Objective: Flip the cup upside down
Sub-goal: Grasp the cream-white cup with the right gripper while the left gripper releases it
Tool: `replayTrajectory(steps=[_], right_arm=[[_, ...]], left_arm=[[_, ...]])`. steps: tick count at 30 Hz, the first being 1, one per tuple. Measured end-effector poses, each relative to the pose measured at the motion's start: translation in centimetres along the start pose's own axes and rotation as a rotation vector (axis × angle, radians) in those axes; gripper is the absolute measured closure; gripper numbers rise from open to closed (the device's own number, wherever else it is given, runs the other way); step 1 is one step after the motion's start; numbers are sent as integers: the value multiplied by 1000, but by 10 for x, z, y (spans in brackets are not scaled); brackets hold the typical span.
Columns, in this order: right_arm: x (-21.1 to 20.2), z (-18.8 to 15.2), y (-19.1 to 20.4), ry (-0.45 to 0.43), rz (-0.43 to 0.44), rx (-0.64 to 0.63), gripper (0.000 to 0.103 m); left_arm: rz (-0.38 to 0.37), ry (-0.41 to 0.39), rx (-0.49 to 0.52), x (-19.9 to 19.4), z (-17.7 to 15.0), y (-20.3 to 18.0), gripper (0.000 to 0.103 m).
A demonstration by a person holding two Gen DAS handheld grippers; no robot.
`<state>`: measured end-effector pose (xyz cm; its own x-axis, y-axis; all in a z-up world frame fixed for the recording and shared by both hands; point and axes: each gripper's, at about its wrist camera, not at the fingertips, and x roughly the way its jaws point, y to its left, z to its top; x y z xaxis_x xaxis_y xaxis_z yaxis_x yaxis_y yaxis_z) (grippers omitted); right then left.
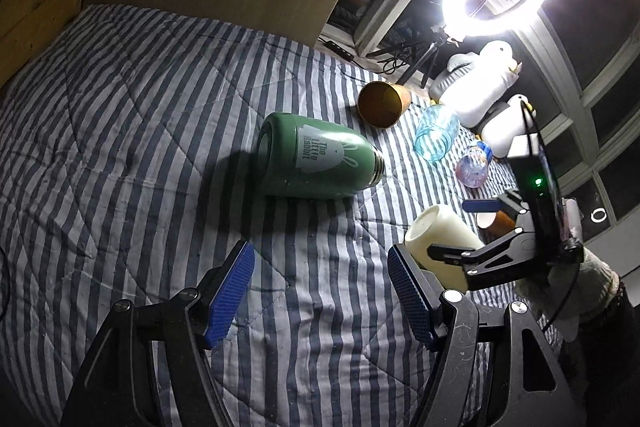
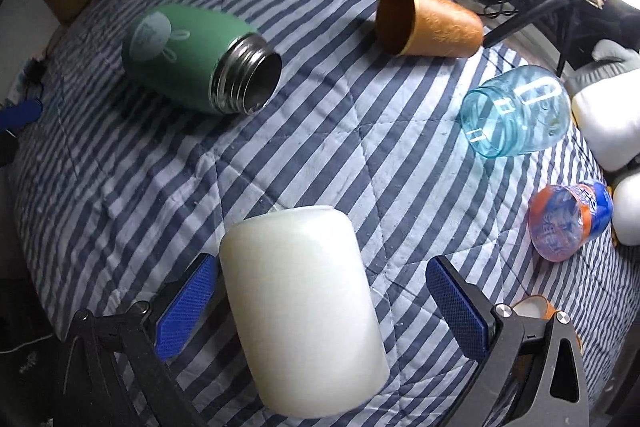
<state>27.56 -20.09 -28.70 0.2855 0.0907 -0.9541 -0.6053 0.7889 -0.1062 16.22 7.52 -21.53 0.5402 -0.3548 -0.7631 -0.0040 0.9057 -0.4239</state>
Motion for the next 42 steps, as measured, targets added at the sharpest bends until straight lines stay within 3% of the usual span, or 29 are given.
replayTrajectory(steps=[6, 17, 26, 31, 42], right_arm=[[5, 4, 7, 19, 34, -8, 30], [-14, -20, -5, -81, 55, 90, 30], [-43, -66, -33, -356, 74, 335, 31], [-51, -92, -29, -483, 56, 440, 31], [-58, -143, -1, -604, -16, 508, 31]], left_arm=[[7, -7, -4, 0, 1, 0, 31], [4, -10, 10, 0, -2, -6, 31], [11, -8, 81, 3, -7, -32, 31], [8, -5, 132, 6, -12, -53, 31], [-7, -24, 204, 1, -27, -87, 31]])
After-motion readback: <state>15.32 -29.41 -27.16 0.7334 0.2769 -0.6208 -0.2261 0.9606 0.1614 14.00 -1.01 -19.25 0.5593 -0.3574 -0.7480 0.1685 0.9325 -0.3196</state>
